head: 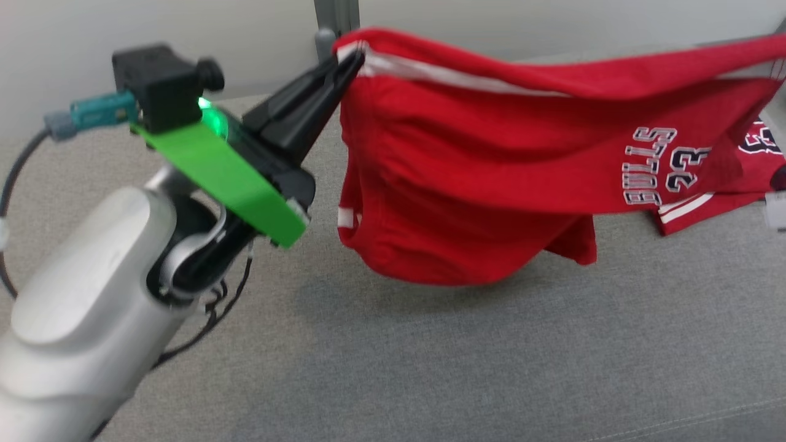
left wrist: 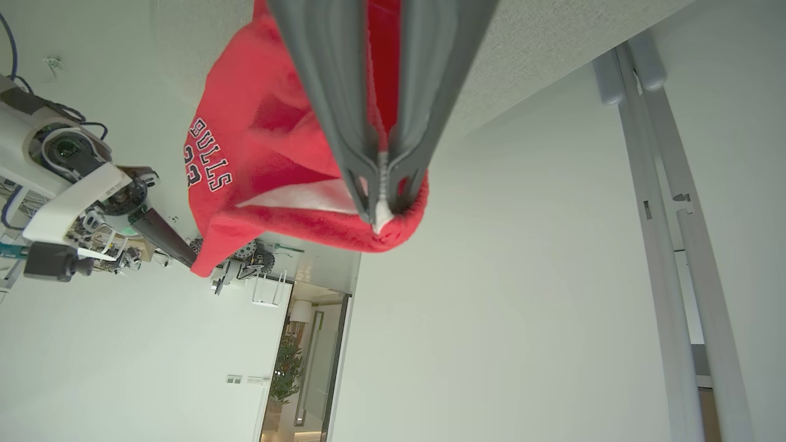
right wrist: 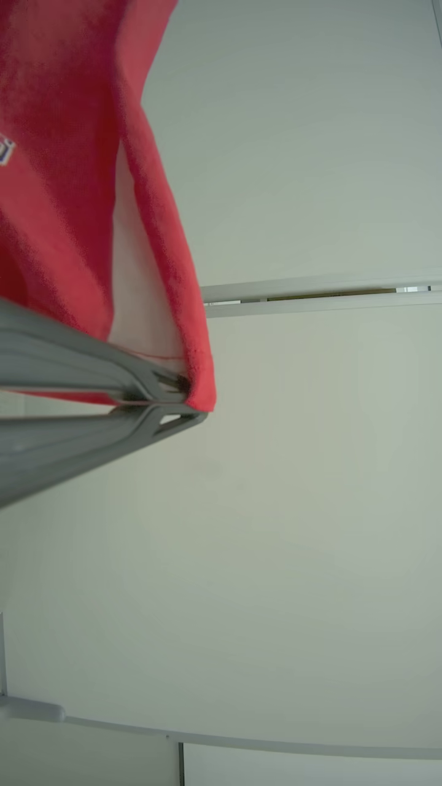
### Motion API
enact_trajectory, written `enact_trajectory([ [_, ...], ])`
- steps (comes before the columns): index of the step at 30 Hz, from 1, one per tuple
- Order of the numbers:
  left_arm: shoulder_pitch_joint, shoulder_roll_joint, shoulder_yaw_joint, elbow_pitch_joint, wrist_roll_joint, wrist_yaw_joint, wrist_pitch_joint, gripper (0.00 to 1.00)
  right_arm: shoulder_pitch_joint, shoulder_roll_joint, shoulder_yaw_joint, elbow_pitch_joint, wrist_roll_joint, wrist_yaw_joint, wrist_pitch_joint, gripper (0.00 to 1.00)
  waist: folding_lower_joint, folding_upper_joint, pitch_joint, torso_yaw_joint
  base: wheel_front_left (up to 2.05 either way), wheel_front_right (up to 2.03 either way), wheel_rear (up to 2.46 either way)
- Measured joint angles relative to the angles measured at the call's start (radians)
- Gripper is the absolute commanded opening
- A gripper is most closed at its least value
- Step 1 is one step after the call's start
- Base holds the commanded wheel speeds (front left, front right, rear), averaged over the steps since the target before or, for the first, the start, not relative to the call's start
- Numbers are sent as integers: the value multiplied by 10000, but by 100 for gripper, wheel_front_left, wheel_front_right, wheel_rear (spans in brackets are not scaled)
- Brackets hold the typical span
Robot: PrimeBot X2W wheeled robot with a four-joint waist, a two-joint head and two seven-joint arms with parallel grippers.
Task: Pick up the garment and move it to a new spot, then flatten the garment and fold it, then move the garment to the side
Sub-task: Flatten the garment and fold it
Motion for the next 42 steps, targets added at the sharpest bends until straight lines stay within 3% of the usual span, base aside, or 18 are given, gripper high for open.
enact_trajectory([
  [3, -1725, -412, -385, 884, 324, -6, -368, 0, -1589, -46, 360, 798, 111, 0, 40, 0, 0, 0, 462, -77, 0, 0, 0],
  [9, -5104, -1049, -917, 3164, 1618, -19, -2717, 0, -5478, 504, 274, 2489, -420, 0, -109, 0, 0, -1, 1760, -238, 0, 0, 0],
  [13, -6943, -1448, -1174, 4056, 2290, -21, -3340, 0, -7055, 796, -280, 2169, -1310, 0, -128, 0, 0, -1, 2683, -378, 0, 0, 0],
  [17, -7361, -1613, -853, 3986, 2984, -23, -3382, 0, -7296, 1214, -750, 1607, -1741, -2, -130, 0, 1, -1, 3552, -507, 0, 0, 0],
  [23, -5147, -1156, -458, 3183, 3626, -23, -3404, 0, -5386, 1668, -420, 920, -1565, 0, -128, 0, 3, -1, 4729, -663, 0, 0, 0],
  [28, -2505, -855, -616, 2127, 3342, -23, -3405, 0, -2807, 1755, -763, 54, -1139, 0, -128, 0, 3, -1, 5068, -570, 0, 0, 0],
  [37, 2119, -15, -1070, 546, 3099, -33, -3407, 0, 2448, 2086, -1287, -1793, -529, 4, -128, 0, 0, -1, 4171, -397, 0, 0, 0],
  [42, 3893, 322, -1244, 313, 2986, -33, -3407, 0, 3812, 1835, -1308, -2205, -290, 4, -128, 0, 0, -1, 3209, -298, 0, 0, 0],
])
